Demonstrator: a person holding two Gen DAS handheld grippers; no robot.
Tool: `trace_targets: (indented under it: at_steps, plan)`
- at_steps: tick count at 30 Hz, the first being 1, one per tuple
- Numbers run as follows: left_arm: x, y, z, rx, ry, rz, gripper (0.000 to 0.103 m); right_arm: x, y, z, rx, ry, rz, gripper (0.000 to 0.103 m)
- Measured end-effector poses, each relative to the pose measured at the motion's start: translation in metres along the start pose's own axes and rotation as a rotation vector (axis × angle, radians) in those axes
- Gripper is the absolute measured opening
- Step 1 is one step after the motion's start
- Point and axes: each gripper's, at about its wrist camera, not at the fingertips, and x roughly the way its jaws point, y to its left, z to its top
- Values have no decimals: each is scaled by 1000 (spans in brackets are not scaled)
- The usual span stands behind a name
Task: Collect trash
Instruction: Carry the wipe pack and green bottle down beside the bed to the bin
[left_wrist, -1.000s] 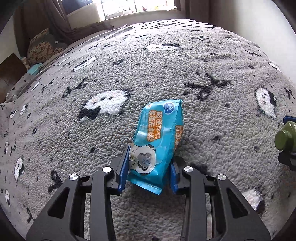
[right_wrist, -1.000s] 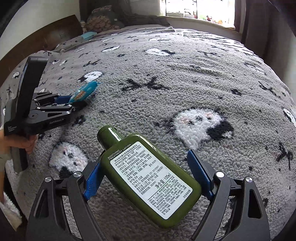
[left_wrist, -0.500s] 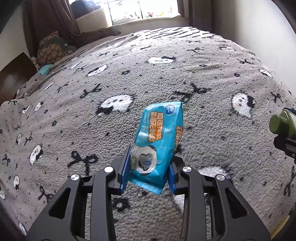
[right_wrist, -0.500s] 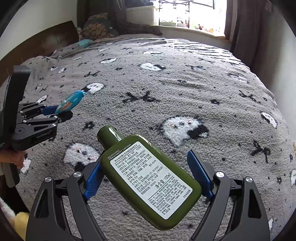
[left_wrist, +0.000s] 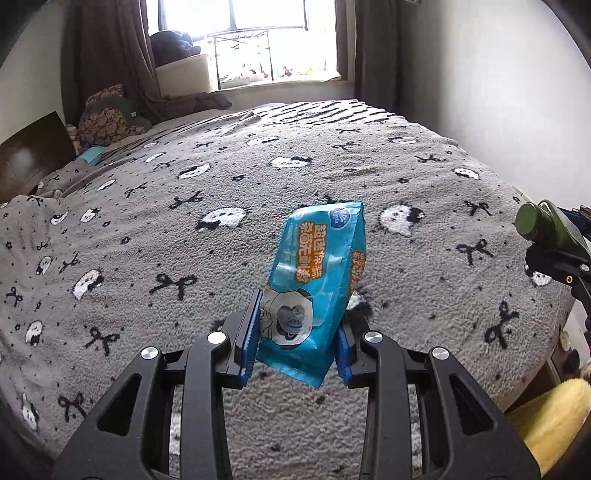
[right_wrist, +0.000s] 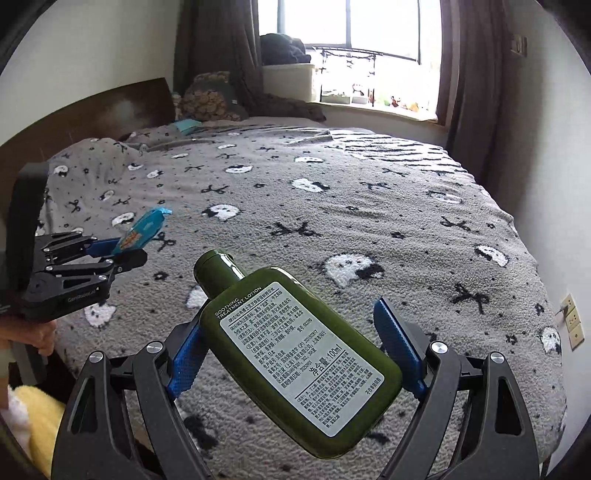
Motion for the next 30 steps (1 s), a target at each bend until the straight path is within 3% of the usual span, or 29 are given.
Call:
trace_targets:
  at_steps: [9,16,23,30]
  plan:
    - [-52,-19,-80,9,-10,-10,33,-53,42,-74,-59,-43,48,85]
    - [-71,-34,-155,-6,1,-27,33,-57,69,-142,-102,-32,40,85]
    - [-60,-57,-222,-25,100,-67,33,-40,70,-192,11,58,101,85]
    - [-38,-68,-270,-51,229,-114,33,-19,78,-239,35,162,67,85]
